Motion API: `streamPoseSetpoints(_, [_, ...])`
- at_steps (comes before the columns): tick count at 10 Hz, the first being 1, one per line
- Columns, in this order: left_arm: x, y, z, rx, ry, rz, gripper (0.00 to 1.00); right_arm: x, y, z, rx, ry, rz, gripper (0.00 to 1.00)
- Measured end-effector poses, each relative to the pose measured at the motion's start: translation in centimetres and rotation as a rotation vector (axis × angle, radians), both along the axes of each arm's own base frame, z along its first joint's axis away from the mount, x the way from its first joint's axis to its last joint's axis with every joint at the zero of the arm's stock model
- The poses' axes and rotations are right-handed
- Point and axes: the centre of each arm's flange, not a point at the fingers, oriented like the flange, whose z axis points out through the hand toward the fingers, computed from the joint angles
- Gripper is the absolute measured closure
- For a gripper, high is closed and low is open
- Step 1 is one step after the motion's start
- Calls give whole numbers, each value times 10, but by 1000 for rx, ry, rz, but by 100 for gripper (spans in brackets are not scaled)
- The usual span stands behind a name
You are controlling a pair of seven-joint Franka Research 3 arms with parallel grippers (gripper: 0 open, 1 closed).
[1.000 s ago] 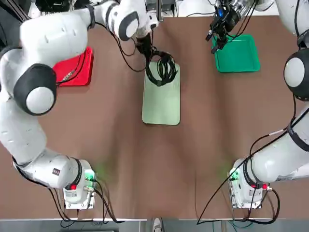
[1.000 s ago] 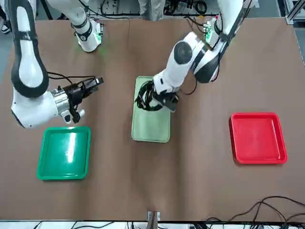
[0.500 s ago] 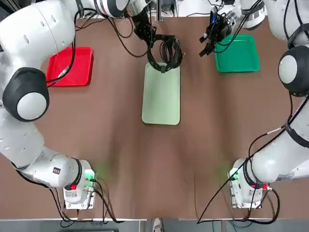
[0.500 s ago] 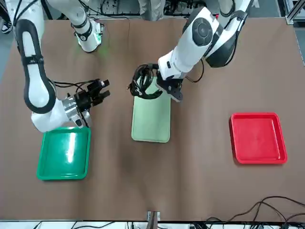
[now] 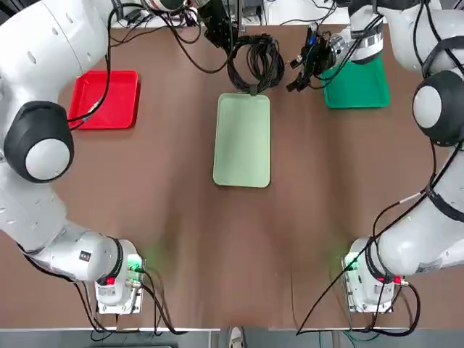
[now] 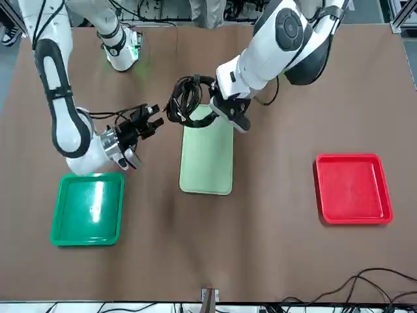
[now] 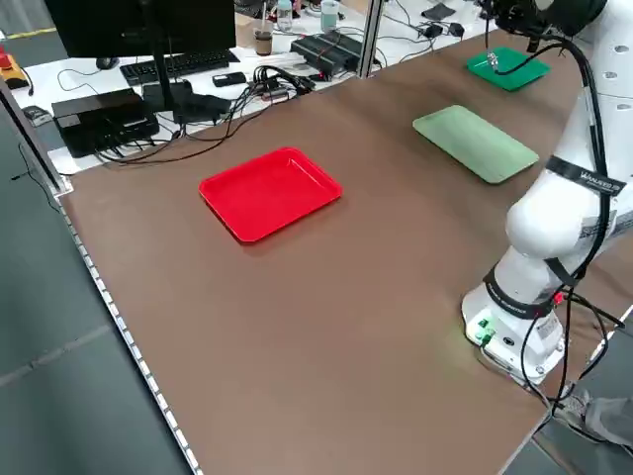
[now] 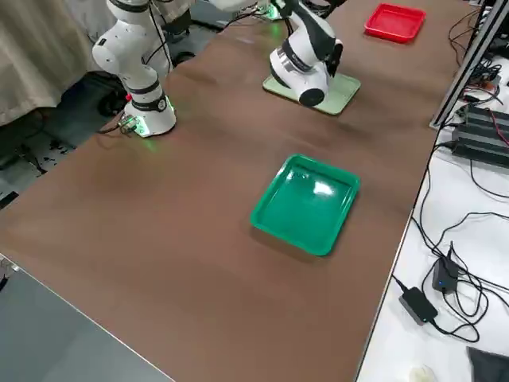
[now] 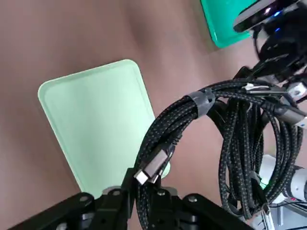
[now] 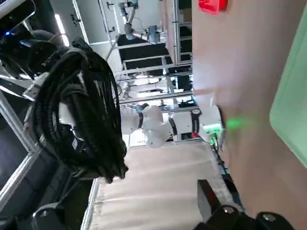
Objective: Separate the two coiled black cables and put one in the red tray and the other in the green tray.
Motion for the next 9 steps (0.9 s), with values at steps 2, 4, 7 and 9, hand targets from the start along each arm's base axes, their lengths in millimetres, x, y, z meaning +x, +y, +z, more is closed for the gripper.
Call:
streamPoseSetpoints(2, [1,1,1,-1,0,2,84,-3,11,2,32,19,-4,0])
streamPoseSetpoints(4, [1,1,0,0,2,2,84,-5,9,13,54,54,12,0])
streamPoseSetpoints(7, [1,1,-1,1,3,1,84,-3,5,28,61,74,6,0])
streamPoseSetpoints(9, [1,1,-1,1,3,1,84,-4,10,34,71,80,4,2])
